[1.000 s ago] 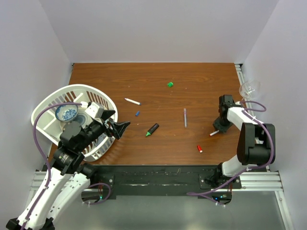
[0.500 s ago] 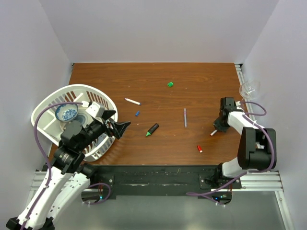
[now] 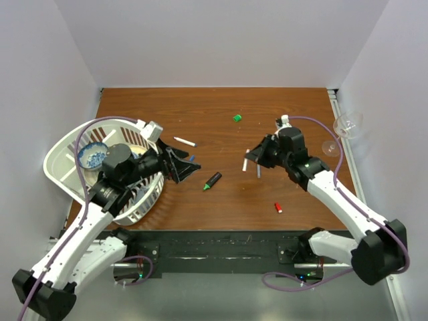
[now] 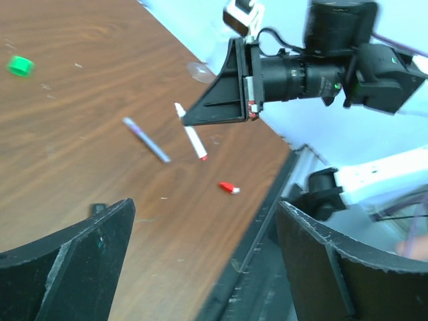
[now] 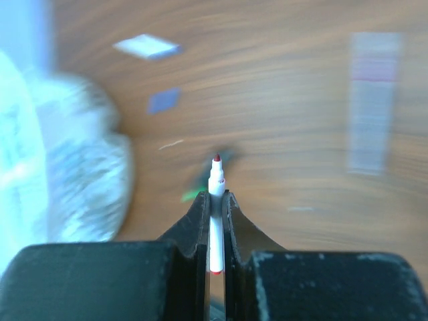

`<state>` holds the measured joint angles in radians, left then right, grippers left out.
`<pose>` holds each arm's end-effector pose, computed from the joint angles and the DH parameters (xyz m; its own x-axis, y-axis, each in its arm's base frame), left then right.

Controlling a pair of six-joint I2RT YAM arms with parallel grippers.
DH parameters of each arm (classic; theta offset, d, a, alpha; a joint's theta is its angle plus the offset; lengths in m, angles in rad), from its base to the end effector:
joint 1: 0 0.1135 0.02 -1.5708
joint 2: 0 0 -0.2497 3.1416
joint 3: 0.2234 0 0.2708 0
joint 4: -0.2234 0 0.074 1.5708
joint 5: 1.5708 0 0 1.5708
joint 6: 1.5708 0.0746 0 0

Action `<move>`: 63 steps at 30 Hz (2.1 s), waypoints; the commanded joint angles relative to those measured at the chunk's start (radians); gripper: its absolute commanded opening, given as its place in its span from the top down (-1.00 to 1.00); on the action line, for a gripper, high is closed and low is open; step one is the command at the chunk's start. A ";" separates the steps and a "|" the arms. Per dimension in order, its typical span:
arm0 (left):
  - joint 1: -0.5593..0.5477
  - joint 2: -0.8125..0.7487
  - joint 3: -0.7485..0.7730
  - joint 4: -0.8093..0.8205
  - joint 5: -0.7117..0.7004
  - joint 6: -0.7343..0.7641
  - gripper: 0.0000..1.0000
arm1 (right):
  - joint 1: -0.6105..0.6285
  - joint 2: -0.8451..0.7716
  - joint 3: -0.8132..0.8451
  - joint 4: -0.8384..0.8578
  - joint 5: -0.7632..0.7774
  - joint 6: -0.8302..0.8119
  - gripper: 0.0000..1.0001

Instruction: Insert the pens into the pen caps

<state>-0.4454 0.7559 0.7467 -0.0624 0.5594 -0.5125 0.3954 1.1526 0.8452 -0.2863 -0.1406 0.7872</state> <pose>0.1993 -0.1390 0.3325 -0.4695 -0.2364 -0.8507 0.7029 0.4830 -0.5222 0.2830 0.1294 0.2362 -0.7105 0.4635 -0.5295 0.0209 0.7660 0.6425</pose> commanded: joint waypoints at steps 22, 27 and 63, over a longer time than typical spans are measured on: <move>-0.068 0.235 -0.049 0.541 0.232 -0.400 -0.15 | 0.356 -0.071 0.048 0.587 -0.096 0.132 1.00; -0.069 0.255 -0.049 0.575 0.234 -0.414 0.09 | 0.367 -0.056 0.048 0.590 -0.113 0.130 1.00; -0.070 0.028 0.065 -0.195 -0.277 0.261 1.00 | 0.373 -0.235 -0.133 -0.614 0.604 0.618 0.37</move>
<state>-0.5121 0.8417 0.7818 -0.1505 0.4358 -0.3935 0.7692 0.9134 0.7620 -0.8078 0.3695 1.2812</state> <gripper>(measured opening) 0.067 0.327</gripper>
